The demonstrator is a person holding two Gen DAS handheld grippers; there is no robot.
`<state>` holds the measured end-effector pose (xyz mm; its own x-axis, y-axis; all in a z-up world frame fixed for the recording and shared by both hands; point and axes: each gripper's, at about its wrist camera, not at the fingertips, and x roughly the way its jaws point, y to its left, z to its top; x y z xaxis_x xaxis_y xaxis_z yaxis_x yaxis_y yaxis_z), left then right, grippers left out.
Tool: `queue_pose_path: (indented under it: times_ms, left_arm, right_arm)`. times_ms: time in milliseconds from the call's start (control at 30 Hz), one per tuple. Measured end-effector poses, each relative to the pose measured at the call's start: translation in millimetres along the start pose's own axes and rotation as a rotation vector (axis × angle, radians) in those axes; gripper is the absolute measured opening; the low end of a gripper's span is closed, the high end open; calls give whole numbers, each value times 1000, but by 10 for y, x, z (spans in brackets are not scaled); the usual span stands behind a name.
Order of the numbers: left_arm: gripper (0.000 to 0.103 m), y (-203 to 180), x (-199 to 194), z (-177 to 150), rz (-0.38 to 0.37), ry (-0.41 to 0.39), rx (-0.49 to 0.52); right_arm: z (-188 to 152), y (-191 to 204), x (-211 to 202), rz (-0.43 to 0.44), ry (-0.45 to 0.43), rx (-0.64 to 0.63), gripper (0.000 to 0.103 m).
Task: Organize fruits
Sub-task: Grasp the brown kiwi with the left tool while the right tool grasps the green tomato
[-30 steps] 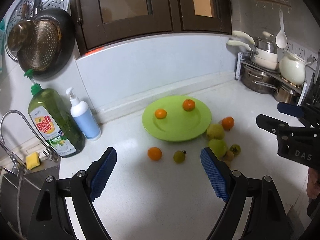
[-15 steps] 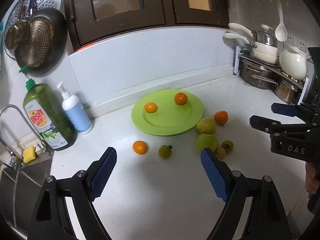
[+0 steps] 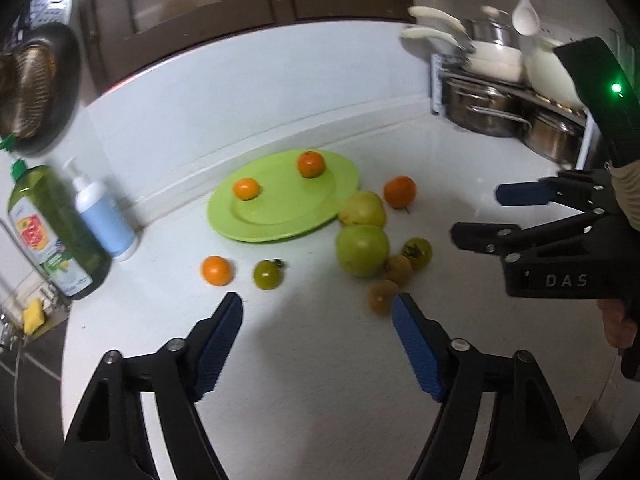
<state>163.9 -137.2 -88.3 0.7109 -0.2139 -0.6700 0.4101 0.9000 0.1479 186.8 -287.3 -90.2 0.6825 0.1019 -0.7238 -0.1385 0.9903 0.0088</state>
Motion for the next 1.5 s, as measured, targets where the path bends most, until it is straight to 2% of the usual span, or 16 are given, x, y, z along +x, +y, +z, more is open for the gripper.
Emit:
queue_pose_path:
  times_ms: [67, 233, 367, 433, 633, 833, 1267, 1367, 1500]
  left_arm:
    - [68, -34, 93, -8, -17, 19, 8]
    - [61, -125, 276, -29, -42, 37, 39]
    - [50, -189, 404, -43, -69, 55, 76]
    - [48, -201, 458, -49, -79, 64, 80]
    - [46, -251, 572, -39, -119, 83, 86]
    - [44, -263, 650, -9, -137, 92, 89]
    - [32, -266, 739, -15, -167, 120, 66]
    - [28, -263, 760, -9, -170, 127, 64]
    - [28, -234, 762, -7, -177, 133, 45]
  right_arm:
    - [-24, -1, 77, 21, 12, -20, 70]
    - [-50, 3, 253, 57, 39, -71, 60]
    - [-62, 16, 389, 95, 61, -110, 54]
    - [-68, 23, 444, 116, 71, -125, 51]
    - [-59, 22, 571, 159, 100, -133, 46]
    - [-25, 9, 672, 167, 119, -128, 44]
    - [32, 70, 772, 189, 124, -141, 40]
    - [35, 75, 807, 197, 131, -137, 37]
    - [33, 82, 833, 208, 141, -121, 31]
